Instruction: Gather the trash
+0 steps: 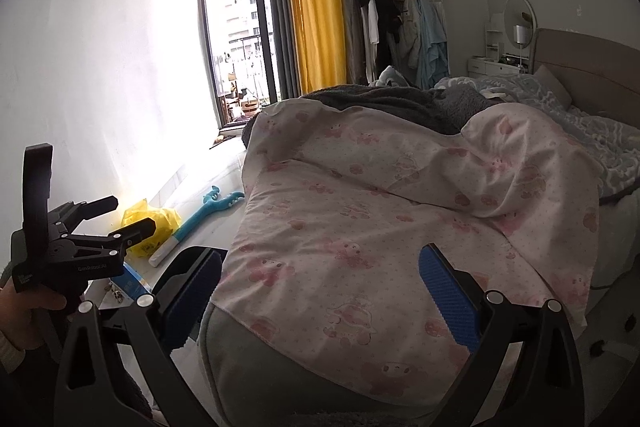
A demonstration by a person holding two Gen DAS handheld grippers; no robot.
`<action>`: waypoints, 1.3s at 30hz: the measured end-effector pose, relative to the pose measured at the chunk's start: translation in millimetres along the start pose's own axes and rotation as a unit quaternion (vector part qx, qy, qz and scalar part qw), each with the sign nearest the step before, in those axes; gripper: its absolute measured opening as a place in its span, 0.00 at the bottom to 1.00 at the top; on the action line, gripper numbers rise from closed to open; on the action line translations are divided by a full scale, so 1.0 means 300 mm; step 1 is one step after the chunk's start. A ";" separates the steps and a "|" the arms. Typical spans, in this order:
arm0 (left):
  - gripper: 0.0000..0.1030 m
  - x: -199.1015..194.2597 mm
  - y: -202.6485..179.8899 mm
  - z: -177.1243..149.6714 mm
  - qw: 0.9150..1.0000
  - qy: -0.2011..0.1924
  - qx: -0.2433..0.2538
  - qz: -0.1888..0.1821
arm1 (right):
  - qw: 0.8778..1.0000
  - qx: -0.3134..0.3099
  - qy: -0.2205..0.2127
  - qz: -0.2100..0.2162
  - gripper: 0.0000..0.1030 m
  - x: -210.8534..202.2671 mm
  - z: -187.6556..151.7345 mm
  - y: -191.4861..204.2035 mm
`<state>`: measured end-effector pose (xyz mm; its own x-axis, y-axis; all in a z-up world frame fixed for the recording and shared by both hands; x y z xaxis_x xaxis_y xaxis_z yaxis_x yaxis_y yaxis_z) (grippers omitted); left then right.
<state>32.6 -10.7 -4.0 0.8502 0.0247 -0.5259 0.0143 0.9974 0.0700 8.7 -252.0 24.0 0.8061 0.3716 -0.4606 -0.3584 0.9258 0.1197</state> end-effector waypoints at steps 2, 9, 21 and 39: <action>0.97 -0.004 0.002 -0.003 1.000 0.000 0.004 0.000 | 1.000 0.005 -0.001 0.003 0.97 0.002 0.001 0.001; 0.97 -0.009 0.022 -0.014 1.000 0.003 -0.001 -0.001 | 1.000 0.008 -0.001 0.006 0.97 0.011 0.001 0.022; 0.97 -0.010 0.034 -0.018 1.000 0.006 -0.004 -0.004 | 1.000 0.013 0.001 0.009 0.97 0.024 0.005 0.032; 0.97 -0.012 0.025 -0.021 1.000 0.007 -0.001 -0.006 | 1.000 0.019 0.001 0.010 0.97 0.021 0.004 0.022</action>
<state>26.2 -2.9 -6.9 0.8430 0.0129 -0.5378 0.0239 0.9978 0.0614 12.1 -243.5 23.0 0.7981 0.3899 -0.4593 -0.3558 0.9202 0.1630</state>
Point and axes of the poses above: each gripper's, at about its wrist camera, not at the fingertips, and x roughly the way its jaws point, y to its left, z to its top, the point moved 1 cm from there along x, roughly the way its jaws point
